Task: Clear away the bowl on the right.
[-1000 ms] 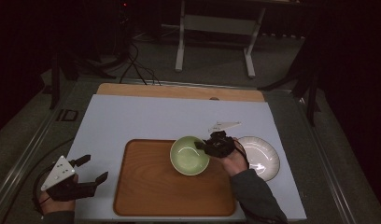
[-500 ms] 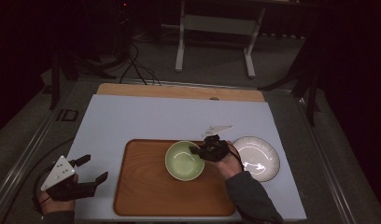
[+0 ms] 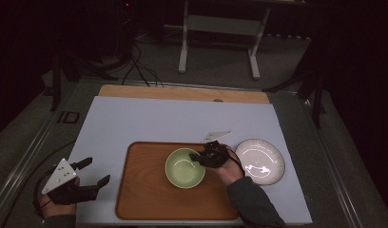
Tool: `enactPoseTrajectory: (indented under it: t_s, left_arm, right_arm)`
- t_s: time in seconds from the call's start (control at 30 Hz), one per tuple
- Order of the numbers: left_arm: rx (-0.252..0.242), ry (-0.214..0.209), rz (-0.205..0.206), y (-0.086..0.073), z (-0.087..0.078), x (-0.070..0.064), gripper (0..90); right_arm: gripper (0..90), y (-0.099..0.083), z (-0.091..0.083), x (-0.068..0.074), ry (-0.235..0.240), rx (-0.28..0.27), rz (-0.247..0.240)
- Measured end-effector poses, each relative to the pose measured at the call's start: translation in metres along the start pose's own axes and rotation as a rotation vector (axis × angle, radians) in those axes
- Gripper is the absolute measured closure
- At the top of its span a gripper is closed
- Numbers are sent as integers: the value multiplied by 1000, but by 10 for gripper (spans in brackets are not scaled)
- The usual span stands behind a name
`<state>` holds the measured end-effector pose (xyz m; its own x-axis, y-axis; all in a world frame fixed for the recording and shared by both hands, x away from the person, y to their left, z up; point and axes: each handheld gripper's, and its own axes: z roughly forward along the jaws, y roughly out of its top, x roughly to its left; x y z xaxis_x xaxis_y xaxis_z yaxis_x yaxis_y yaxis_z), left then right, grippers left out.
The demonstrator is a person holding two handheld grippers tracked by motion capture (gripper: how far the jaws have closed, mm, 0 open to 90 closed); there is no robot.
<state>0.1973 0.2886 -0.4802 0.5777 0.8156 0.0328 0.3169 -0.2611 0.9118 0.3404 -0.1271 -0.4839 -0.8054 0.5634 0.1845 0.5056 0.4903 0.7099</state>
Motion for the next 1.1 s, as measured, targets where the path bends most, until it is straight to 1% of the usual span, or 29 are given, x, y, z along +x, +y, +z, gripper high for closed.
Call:
enactPoseTrajectory:
  t_s: [0.2,0.37,0.5,0.8,0.83,0.87,0.97,1.0,1.1]
  left_arm:
    - [0,0,0,0,0,0,151]
    - [-1,0,0,0,0,0,151]
    - [1,0,1,0,0,0,152]
    - [0,0,1,0,0,0,151]
    - [2,1,1,0,0,0,151]
    - [2,1,1,0,0,0,151]
    - [0,1,2,0,0,0,151]
    - [0,1,2,0,0,0,151]
    - [1,0,0,0,0,0,151]
  right_arm:
    - [826,-3,7,4,23,16,-13]
    - [826,-6,13,6,30,32,-20]
    - [826,-7,13,7,39,42,-24]
    - [828,-6,14,8,35,74,-44]
    - [829,-7,16,10,36,89,-60]
    - [828,-7,17,10,37,92,-62]
    - [827,-7,20,10,20,97,-57]
    - [827,-8,21,9,22,97,-46]
    - [824,-8,21,7,20,95,-46]
